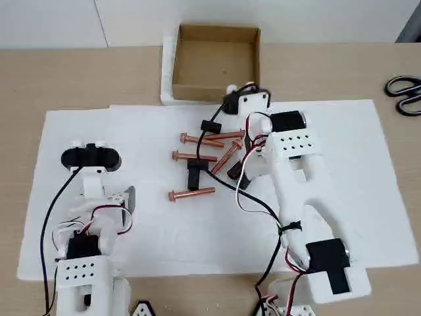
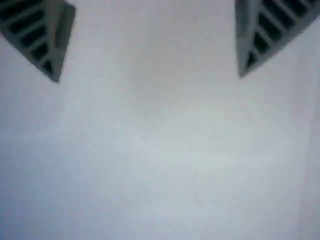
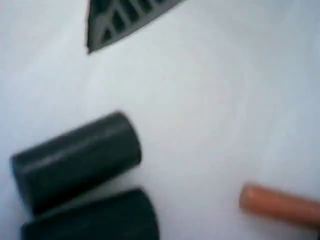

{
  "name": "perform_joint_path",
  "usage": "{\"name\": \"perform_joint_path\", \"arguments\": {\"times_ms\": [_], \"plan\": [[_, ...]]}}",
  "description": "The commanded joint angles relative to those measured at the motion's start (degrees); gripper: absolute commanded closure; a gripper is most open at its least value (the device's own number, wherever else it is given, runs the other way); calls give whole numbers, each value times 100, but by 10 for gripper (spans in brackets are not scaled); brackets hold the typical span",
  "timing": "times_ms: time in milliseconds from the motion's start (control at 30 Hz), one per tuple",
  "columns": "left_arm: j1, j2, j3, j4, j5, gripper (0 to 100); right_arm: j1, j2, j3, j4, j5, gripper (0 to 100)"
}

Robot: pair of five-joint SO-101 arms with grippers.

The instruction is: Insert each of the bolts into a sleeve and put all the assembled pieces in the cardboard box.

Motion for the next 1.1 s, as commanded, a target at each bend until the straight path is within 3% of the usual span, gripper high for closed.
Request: {"name": "perform_joint_path", "arguments": {"times_ms": [0,167,467,667,1067], "plan": [[-18,-79,-31,-132,-18,781,4,-31,-431,664,527,672],[-18,-79,-31,-132,-18,781,-13,-4,-1002,769,44,673],[-18,-79,-31,-141,-18,781,-110,189,-1116,-347,-2752,674],[-18,-79,-31,-141,-18,781,-154,752,-1116,-629,-2760,672],[-18,-79,-31,-141,-18,781,-242,980,-1116,22,-2813,673]]}}
